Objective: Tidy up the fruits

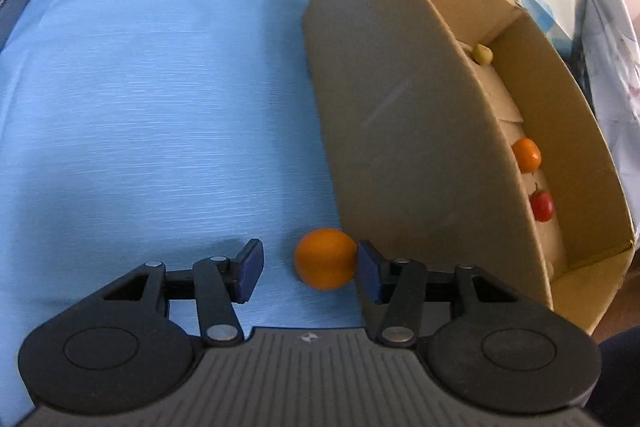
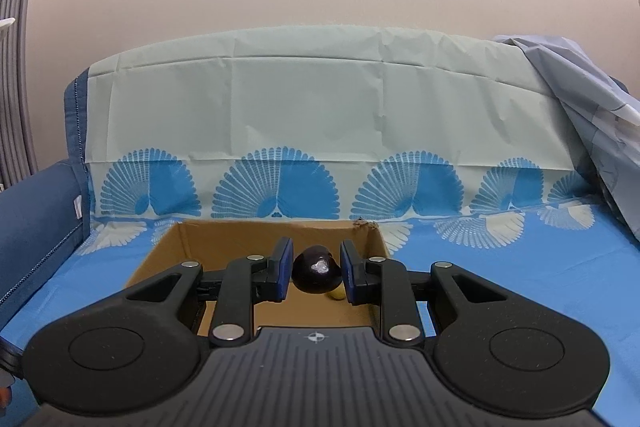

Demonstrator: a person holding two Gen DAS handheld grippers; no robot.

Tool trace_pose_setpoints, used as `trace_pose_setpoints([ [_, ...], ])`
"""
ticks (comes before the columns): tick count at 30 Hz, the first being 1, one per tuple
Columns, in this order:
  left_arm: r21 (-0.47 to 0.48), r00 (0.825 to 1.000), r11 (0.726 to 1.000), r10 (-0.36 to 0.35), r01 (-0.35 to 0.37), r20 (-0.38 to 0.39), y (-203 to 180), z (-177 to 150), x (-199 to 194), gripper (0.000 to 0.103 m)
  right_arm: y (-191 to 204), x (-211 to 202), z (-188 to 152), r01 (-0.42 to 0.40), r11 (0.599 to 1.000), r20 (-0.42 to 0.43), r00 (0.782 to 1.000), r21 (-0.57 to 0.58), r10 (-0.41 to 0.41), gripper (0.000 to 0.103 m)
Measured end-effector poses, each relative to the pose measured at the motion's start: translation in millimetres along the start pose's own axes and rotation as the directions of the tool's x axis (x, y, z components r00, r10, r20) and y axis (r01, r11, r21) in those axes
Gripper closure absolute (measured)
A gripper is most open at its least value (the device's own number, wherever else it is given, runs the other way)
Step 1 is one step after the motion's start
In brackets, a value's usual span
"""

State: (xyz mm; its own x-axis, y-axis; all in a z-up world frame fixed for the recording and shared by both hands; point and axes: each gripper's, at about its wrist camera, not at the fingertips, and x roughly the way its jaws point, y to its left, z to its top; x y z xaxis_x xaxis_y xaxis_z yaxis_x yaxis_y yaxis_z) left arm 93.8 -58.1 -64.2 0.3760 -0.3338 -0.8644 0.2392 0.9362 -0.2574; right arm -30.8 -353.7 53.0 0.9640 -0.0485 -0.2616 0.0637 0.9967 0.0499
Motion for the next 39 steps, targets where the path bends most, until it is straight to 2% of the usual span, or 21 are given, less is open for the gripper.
trace_pose_setpoints([
  [6,-0.046,0.999,0.998,-0.037,0.036,-0.021,6,4,5,0.053,-5,4,-3,0.009,1.0,-0.013,1.0,0.002,-0.009,0.076],
  [10,-0.102,0.993,0.992,-0.086,0.078,-0.075,15,4,12,0.053,-2,7,-3,0.009,1.0,-0.02,1.0,-0.009,-0.009,0.076],
  [13,-0.154,0.987,0.981,-0.133,0.119,-0.086,24,3,13,0.061,0,11,-4,0.006,1.0,-0.026,1.0,-0.016,-0.006,0.076],
  [19,-0.149,0.989,0.982,-0.13,0.119,-0.067,26,2,6,0.062,9,14,-4,-0.002,1.0,-0.03,1.0,-0.03,0.001,0.076],
  [22,-0.149,0.997,0.986,-0.074,0.073,0.0,27,3,-6,0.062,14,16,-3,-0.008,0.999,-0.03,1.0,-0.038,0.007,0.076],
  [23,-0.139,0.999,0.989,-0.035,0.039,0.027,27,4,-11,0.062,15,16,-3,-0.009,0.999,-0.031,0.999,-0.041,0.008,0.076],
  [25,-0.092,0.994,0.993,0.08,-0.073,0.078,25,4,-20,0.062,18,16,-4,-0.012,0.999,-0.031,0.999,-0.048,0.011,0.076],
  [27,-0.06,0.984,0.987,0.156,-0.151,0.085,23,3,-21,0.062,19,16,-4,-0.014,0.998,-0.032,0.999,-0.055,0.012,0.076],
  [30,-0.067,0.985,0.983,0.172,-0.169,0.033,28,2,-12,0.061,19,17,-4,-0.014,0.998,-0.034,0.999,-0.056,0.012,0.076],
  [33,-0.067,0.982,0.981,0.183,-0.18,0.05,28,4,-12,0.061,19,17,-4,-0.014,0.999,-0.035,0.999,-0.053,0.012,0.076],
  [36,-0.049,0.982,0.981,0.188,-0.186,0.034,22,4,-7,0.061,19,17,-4,-0.015,0.998,-0.036,0.999,-0.055,0.013,0.076],
  [39,-0.017,0.975,0.975,0.222,-0.221,0.026,16,0,1,0.061,19,17,-4,-0.017,0.998,-0.039,0.999,-0.059,0.015,0.076],
])
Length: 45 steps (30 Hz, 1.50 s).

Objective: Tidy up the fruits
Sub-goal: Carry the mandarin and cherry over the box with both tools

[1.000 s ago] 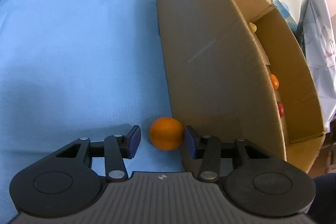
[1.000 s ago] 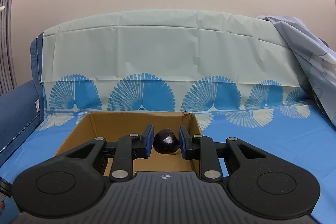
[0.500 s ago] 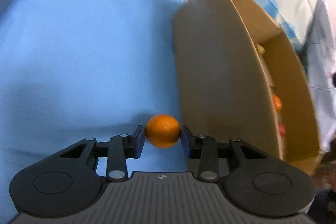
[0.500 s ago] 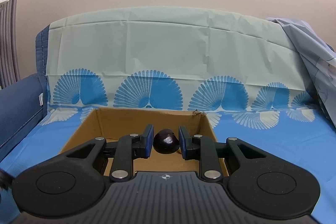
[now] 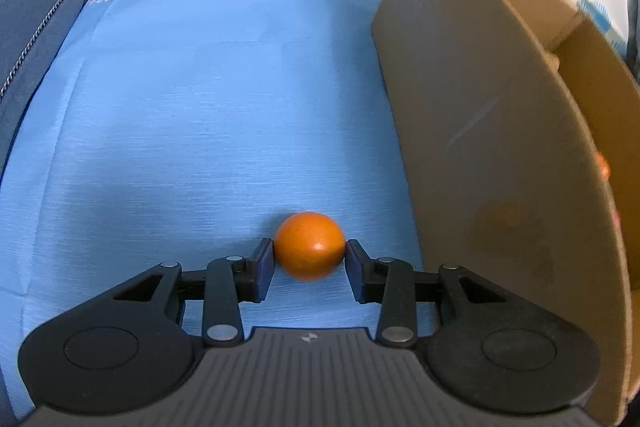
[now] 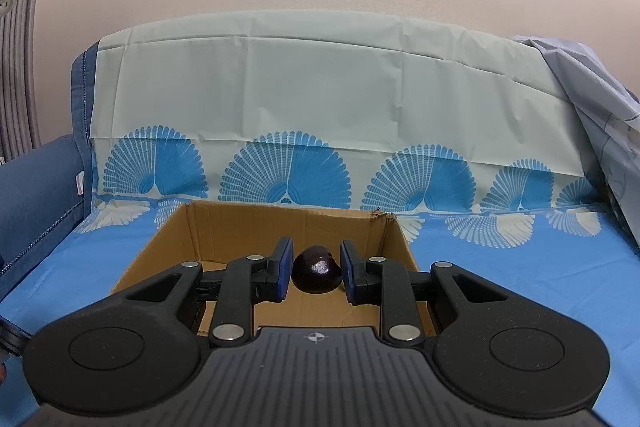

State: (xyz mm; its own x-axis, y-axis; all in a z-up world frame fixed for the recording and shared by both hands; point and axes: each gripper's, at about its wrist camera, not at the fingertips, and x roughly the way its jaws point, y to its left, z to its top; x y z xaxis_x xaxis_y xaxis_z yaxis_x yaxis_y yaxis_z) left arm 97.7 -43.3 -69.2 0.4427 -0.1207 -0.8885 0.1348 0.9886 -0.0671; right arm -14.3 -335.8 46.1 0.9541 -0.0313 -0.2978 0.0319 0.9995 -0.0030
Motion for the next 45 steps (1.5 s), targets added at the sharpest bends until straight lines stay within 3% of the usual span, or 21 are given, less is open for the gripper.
trace_pose_setpoints([
  [7,-0.014,0.996,1.0,-0.002,0.003,0.09,-4,7,-9,0.061,0,1,-1,0.003,1.0,-0.004,1.0,0.002,-0.003,0.076],
  [13,0.009,0.968,1.0,0.0,-0.002,0.249,-12,10,-34,0.061,4,3,-1,0.001,1.0,-0.011,1.0,-0.017,-0.001,0.076],
  [18,0.017,0.933,1.0,-0.002,-0.005,0.359,-20,14,-53,0.061,9,7,-2,-0.005,0.999,-0.016,1.0,-0.033,0.005,0.076],
  [27,0.088,0.85,0.996,-0.073,0.031,0.522,-39,17,-81,0.061,18,15,-2,-0.011,0.999,-0.028,1.0,-0.046,0.01,0.076],
  [31,0.136,0.815,0.99,-0.113,0.042,0.569,-52,14,-89,0.061,22,19,-2,-0.013,0.999,-0.032,0.999,-0.049,0.011,0.076],
  [36,0.174,0.785,0.984,-0.136,0.036,0.604,-64,10,-91,0.061,26,22,-2,-0.016,0.999,-0.034,0.999,-0.052,0.014,0.076],
  [45,0.189,0.775,0.98,-0.169,0.066,0.608,-70,13,-86,0.061,31,26,-2,-0.02,0.998,-0.04,0.999,-0.057,0.018,0.076],
])
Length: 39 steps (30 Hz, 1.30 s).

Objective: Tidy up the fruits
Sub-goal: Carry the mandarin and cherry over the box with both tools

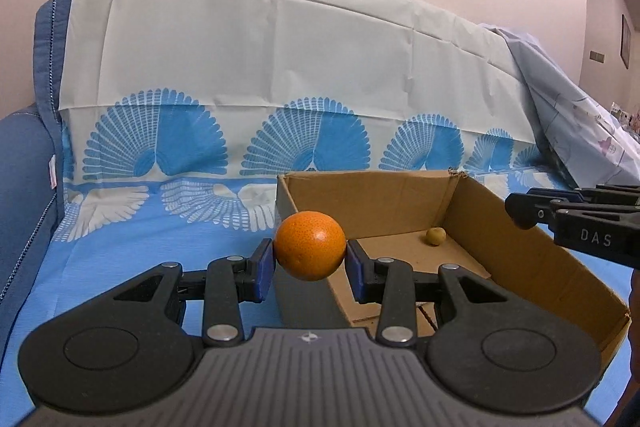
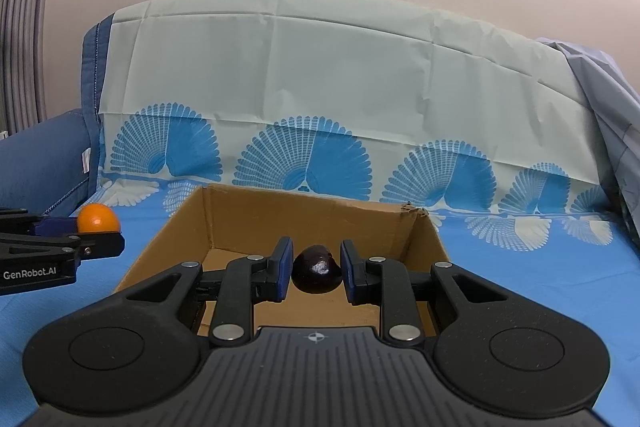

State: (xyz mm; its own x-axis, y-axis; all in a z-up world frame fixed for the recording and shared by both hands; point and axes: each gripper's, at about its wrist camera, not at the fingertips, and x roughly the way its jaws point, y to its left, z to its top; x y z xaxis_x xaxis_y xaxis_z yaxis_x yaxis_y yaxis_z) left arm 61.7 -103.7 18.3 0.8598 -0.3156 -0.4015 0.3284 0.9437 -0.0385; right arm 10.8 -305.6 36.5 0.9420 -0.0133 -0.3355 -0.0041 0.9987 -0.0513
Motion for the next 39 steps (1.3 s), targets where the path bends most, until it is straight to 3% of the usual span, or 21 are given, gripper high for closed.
trace_pose_setpoints([
  [18,-0.098,1.0,0.995,0.005,-0.003,0.029,10,5,5,0.061,-10,2,0,0.056,0.998,0.01,0.998,0.039,-0.056,0.076],
  [26,-0.014,0.997,0.999,-0.046,0.047,0.07,-10,4,-2,0.061,-13,6,-1,0.065,0.997,-0.001,0.998,0.041,-0.065,0.076],
  [39,-0.001,0.995,0.997,-0.081,0.081,0.051,-20,-2,2,0.061,-9,7,-2,0.063,0.997,-0.007,0.998,0.04,-0.063,0.076],
])
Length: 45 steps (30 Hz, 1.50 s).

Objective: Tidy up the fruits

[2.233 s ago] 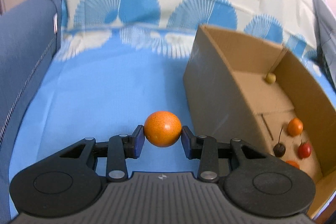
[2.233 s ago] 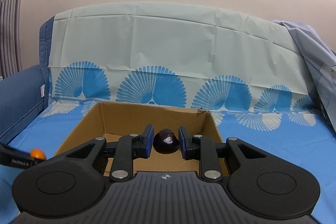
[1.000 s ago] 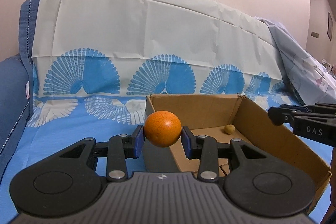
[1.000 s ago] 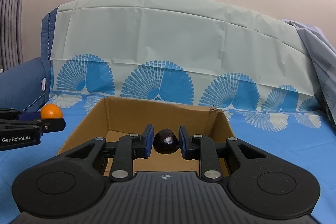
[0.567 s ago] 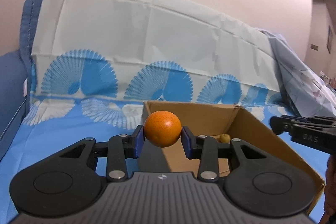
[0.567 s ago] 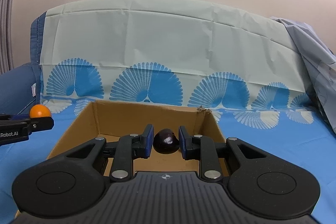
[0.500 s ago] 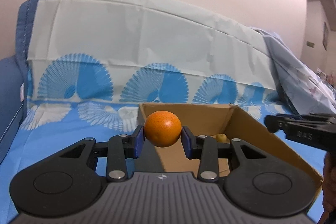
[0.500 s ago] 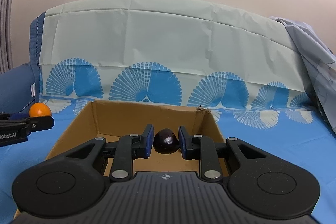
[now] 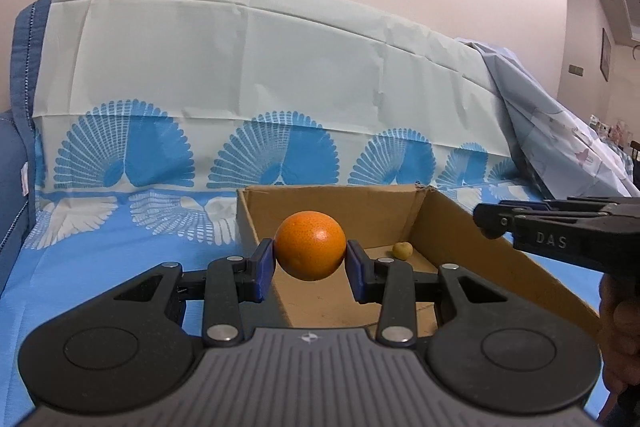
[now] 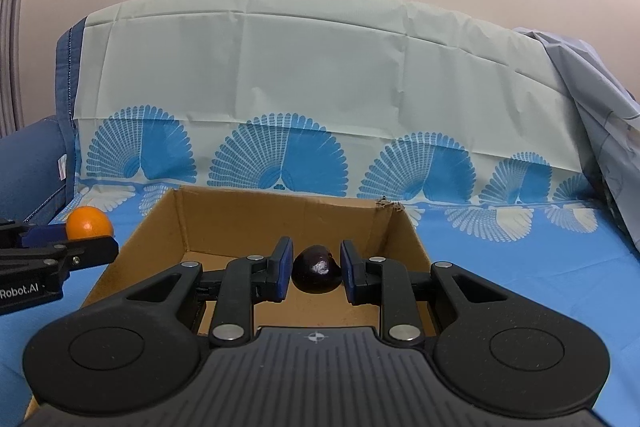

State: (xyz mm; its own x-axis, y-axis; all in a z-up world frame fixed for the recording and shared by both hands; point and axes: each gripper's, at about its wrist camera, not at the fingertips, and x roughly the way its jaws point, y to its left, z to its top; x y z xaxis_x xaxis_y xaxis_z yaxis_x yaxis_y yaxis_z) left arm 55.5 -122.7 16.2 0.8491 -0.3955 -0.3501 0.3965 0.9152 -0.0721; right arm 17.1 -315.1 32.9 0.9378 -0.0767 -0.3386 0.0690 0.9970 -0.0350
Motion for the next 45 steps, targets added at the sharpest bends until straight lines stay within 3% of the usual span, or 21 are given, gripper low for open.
trace_pose_setpoints([
  [14,0.087,0.997,0.993,-0.077,0.078,-0.012,-27,-10,0,0.061,4,2,0,-0.016,1.0,0.003,1.0,-0.009,0.016,0.076],
  [15,0.092,0.997,0.992,-0.08,0.082,-0.023,-29,-11,1,0.06,3,3,0,-0.015,1.0,0.005,1.0,-0.005,0.015,0.067],
  [16,0.099,0.996,0.992,-0.082,0.085,-0.033,-30,-11,2,0.054,4,4,0,-0.011,1.0,-0.002,1.0,-0.002,0.011,0.045],
  [17,0.107,0.997,0.991,-0.077,0.08,-0.03,-31,-12,2,0.046,3,5,0,-0.003,1.0,-0.004,1.0,0.005,0.003,0.037],
  [18,0.118,0.997,0.99,-0.072,0.074,-0.019,-33,-13,1,0.044,2,4,1,0.0,1.0,0.001,1.0,0.013,0.0,0.03],
  [21,0.137,0.998,0.989,-0.063,0.063,-0.002,-35,-13,-3,0.043,1,4,2,-0.002,0.999,0.006,1.0,0.034,0.002,0.029],
  [23,0.14,0.998,0.989,-0.054,0.052,0.011,-35,-14,-7,0.033,2,4,2,0.002,0.999,0.002,1.0,0.046,-0.002,0.024],
  [28,0.17,0.999,0.985,-0.028,0.023,0.029,-36,-20,-23,0.021,1,-1,2,0.011,0.997,0.01,1.0,0.082,-0.011,0.002],
  [34,0.228,0.996,0.973,0.01,-0.031,0.091,-44,-27,-64,0.016,-5,-22,2,0.009,0.994,0.007,1.0,0.113,-0.01,0.001],
  [36,0.205,0.994,0.977,0.038,-0.057,0.098,-46,-29,-78,0.012,-10,-33,1,0.016,0.992,0.003,1.0,0.123,-0.016,0.001],
  [39,0.118,0.995,0.989,0.076,-0.083,0.062,-47,-32,-97,0.0,-21,-52,-5,0.041,0.987,-0.027,0.999,0.158,-0.037,0.001],
  [45,0.052,0.993,0.995,0.093,-0.089,-0.067,-61,-40,-118,0.0,-33,-87,-31,0.061,0.985,-0.134,0.99,0.162,-0.04,0.001],
])
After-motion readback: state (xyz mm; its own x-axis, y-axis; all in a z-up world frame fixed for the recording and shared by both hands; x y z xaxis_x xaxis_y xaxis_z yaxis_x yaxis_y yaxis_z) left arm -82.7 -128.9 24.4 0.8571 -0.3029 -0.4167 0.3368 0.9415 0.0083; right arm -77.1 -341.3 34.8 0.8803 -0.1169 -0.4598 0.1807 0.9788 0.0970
